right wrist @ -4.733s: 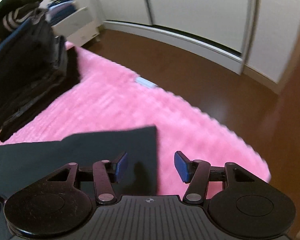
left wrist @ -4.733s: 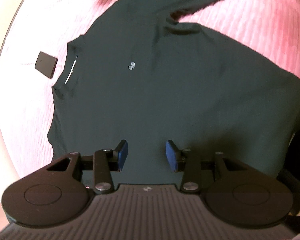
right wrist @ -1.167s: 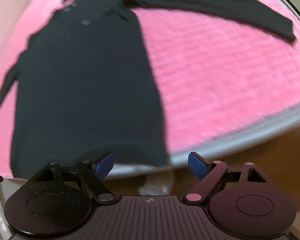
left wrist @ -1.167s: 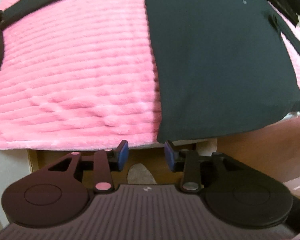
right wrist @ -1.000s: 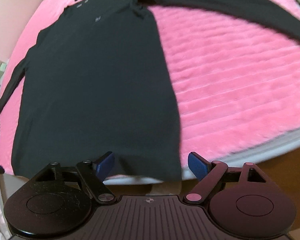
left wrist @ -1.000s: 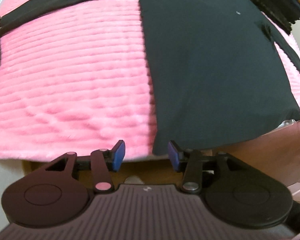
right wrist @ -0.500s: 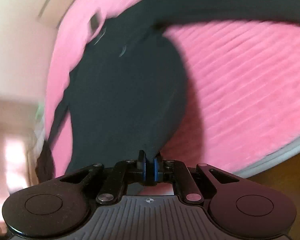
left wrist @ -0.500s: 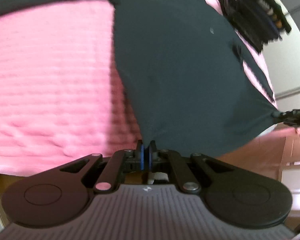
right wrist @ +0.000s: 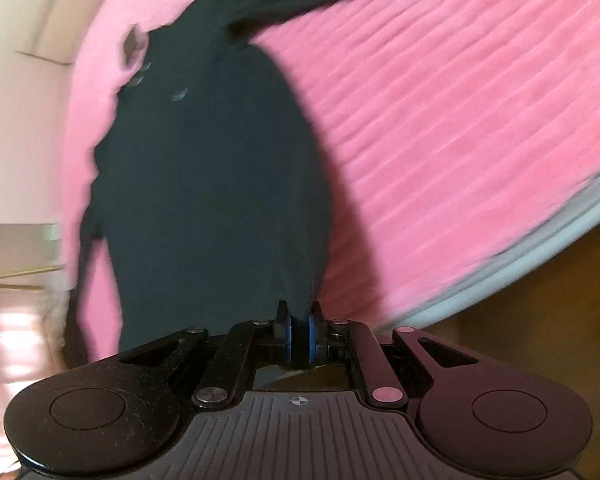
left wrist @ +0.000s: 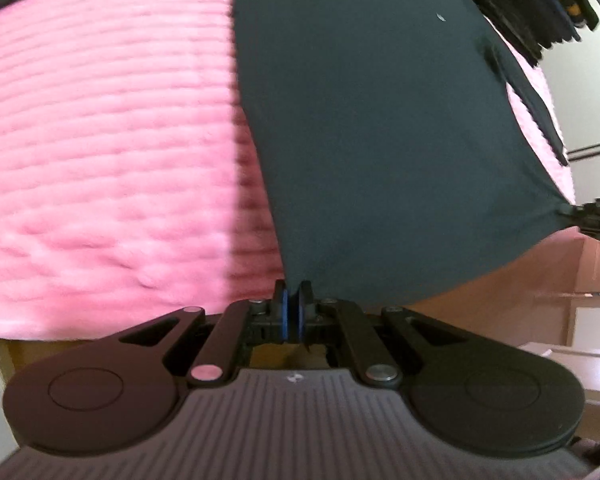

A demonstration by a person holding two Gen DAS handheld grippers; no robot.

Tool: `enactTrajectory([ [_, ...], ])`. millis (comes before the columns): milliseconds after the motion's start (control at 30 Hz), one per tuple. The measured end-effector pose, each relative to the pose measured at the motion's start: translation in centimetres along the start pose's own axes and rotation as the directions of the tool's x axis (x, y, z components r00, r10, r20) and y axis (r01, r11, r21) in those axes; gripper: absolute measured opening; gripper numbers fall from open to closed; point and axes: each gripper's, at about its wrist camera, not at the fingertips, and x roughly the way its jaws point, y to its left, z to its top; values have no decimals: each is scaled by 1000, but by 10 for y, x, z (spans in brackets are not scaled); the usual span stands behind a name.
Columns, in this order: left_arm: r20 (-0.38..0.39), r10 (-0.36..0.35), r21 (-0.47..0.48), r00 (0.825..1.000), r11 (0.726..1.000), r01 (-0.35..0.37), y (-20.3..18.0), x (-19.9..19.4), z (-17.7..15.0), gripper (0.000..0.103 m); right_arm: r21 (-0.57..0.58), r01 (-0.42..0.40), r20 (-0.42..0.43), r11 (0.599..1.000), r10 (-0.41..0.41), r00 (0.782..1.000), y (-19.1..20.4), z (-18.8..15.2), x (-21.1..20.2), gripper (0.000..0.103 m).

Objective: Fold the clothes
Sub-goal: 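Grasp the sweater hem with the left gripper while the right gripper grasps it too, pulling straight, then open both grippers to release the hem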

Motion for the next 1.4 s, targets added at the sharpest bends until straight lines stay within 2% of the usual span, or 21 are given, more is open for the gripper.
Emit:
enactTrajectory([
  [100, -64, 10, 9, 998, 1000, -9, 2, 30, -3, 3, -109, 151, -65, 983, -158, 985, 0, 2, 22, 6],
  [200, -109, 65, 58, 992, 997, -59, -3, 51, -9, 8, -195, 251, -58, 948, -267, 962, 2, 0, 37, 7],
  [267, -118, 100, 75, 988, 993, -91, -5, 50, -13, 15, -231, 322, -39, 918, -340, 940, 4, -3, 45, 47],
  [300, -119, 120, 88, 986, 990, -110, -6, 47, -15, 15, -237, 370, -29, 898, -387, 922, 3, -5, 46, 80],
  [333, -116, 145, 106, 983, 985, -133, -7, 43, -18, 15, -240, 416, -17, 877, -432, 902, 1, -9, 44, 84],
  [400, -94, 173, 121, 980, 980, -161, -8, 32, -20, 15, -247, 466, 4, 850, -480, 877, -2, -17, 38, 84],
  [500, -30, 173, 136, 985, 977, -167, -15, 16, -18, 16, -178, 369, 41, 912, -367, 929, -3, -28, 25, 84],
  [567, 8, 155, 151, 988, 976, -154, -22, 12, -14, 20, -188, 304, 97, 934, -290, 952, 2, -35, 24, 84],
  [700, 43, 131, 193, 990, 972, -137, -28, 24, -5, 22, -235, 240, 188, 942, -198, 962, 30, -30, 56, 83],
  [733, 45, 131, 201, 990, 970, -137, -29, 28, -4, 22, -231, 217, 179, 948, -178, 968, 31, -21, 65, 76],
  [767, 42, 136, 204, 990, 969, -142, -31, 31, -5, 22, -227, 195, 158, 954, -161, 974, 28, -12, 72, 63],
  [800, 32, 141, 204, 989, 968, -145, -30, 34, -4, 22, -222, 172, 137, 960, -144, 980, 25, -3, 78, 15],
  [833, 23, 147, 205, 989, 967, -148, -29, 40, -3, 22, -224, 161, 117, 961, -138, 984, 23, 6, 81, 4],
  [900, 6, 162, 218, 987, 963, -159, -30, 52, -2, 22, -243, 157, 77, 957, -142, 987, 21, 22, 79, 4],
  [1000, -6, 178, 230, 984, 958, -172, -34, 56, 0, 22, -276, 183, 100, 944, -162, 982, 26, 34, 70, 4],
  [1067, -9, 190, 229, 982, 956, -183, -36, 57, 2, 22, -294, 237, 112, 926, -213, 971, 28, 32, 68, 7],
  [1100, -8, 195, 230, 981, 955, -188, -38, 58, 3, 22, -291, 258, 111, 921, -236, 965, 26, 28, 67, 28],
  [1133, -9, 200, 232, 980, 953, -192, -39, 58, 4, 22, -278, 272, 104, 921, -252, 962, 22, 22, 64, 59],
  [1167, -13, 205, 235, 979, 952, -196, -41, 59, 5, 22, -264, 285, 105, 921, -267, 958, 16, 15, 60, 67],
  [1300, -28, 211, 246, 977, 949, -198, -50, 55, 5, 22, -176, 293, 98, 940, -280, 955, -18, -12, 44, 67],
  [1400, -38, 219, 263, 975, 944, -202, -55, 58, 4, 22, -139, 335, 49, 932, -332, 942, -31, -27, 45, 67],
])
